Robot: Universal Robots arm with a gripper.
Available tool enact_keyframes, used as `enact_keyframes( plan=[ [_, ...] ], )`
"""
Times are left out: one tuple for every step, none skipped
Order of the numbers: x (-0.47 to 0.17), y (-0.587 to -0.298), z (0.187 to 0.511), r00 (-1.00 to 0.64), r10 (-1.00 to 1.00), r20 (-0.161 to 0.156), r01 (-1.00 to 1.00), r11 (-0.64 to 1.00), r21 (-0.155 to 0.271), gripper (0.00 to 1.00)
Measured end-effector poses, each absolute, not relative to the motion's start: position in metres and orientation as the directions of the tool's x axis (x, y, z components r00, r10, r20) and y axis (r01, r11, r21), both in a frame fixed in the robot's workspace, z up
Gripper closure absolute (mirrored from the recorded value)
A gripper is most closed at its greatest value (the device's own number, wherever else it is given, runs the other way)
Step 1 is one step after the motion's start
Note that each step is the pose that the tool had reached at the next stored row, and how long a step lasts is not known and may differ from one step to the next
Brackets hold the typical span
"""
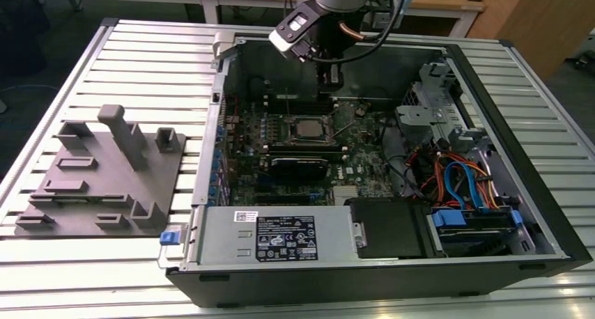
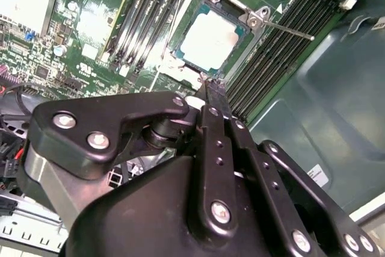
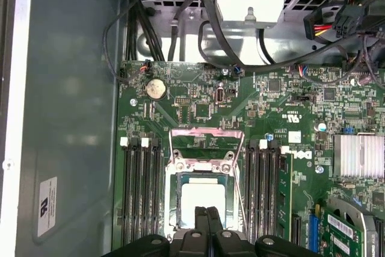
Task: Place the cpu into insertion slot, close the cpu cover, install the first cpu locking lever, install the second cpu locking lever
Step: 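Close the cpu cover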
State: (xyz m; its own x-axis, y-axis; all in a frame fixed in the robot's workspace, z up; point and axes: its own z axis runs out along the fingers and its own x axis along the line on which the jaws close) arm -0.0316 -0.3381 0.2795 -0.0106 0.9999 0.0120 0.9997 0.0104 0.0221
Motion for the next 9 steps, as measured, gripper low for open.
enact_keyframes(
  plan=[
    [-0.0306, -0.3381, 0.2794, -0.011, 1.0, 0.012, 1.0, 0.01, 0.022, 0.9],
    [-0.0299, -0.3381, 0.2794, -0.011, 1.0, 0.012, 1.0, 0.01, 0.022, 0.9],
    [-0.0295, -0.3381, 0.2795, -0.011, 1.0, 0.012, 1.0, 0.01, 0.022, 0.9],
    [-0.0292, -0.3381, 0.2795, -0.011, 1.0, 0.012, 1.0, 0.01, 0.022, 0.9],
    [-0.0289, -0.3381, 0.2795, -0.011, 1.0, 0.012, 1.0, 0.01, 0.022, 0.9],
    [-0.029, -0.3381, 0.2795, -0.011, 1.0, 0.012, 1.0, 0.01, 0.022, 0.9],
    [-0.0289, -0.3381, 0.2794, -0.01, 1.0, 0.012, 1.0, 0.01, 0.022, 0.9],
    [-0.0288, -0.3381, 0.2794, -0.011, 1.0, 0.012, 1.0, 0.01, 0.022, 0.9],
    [-0.0288, -0.3381, 0.2795, -0.011, 1.0, 0.012, 1.0, 0.01, 0.022, 0.9]
  ],
)
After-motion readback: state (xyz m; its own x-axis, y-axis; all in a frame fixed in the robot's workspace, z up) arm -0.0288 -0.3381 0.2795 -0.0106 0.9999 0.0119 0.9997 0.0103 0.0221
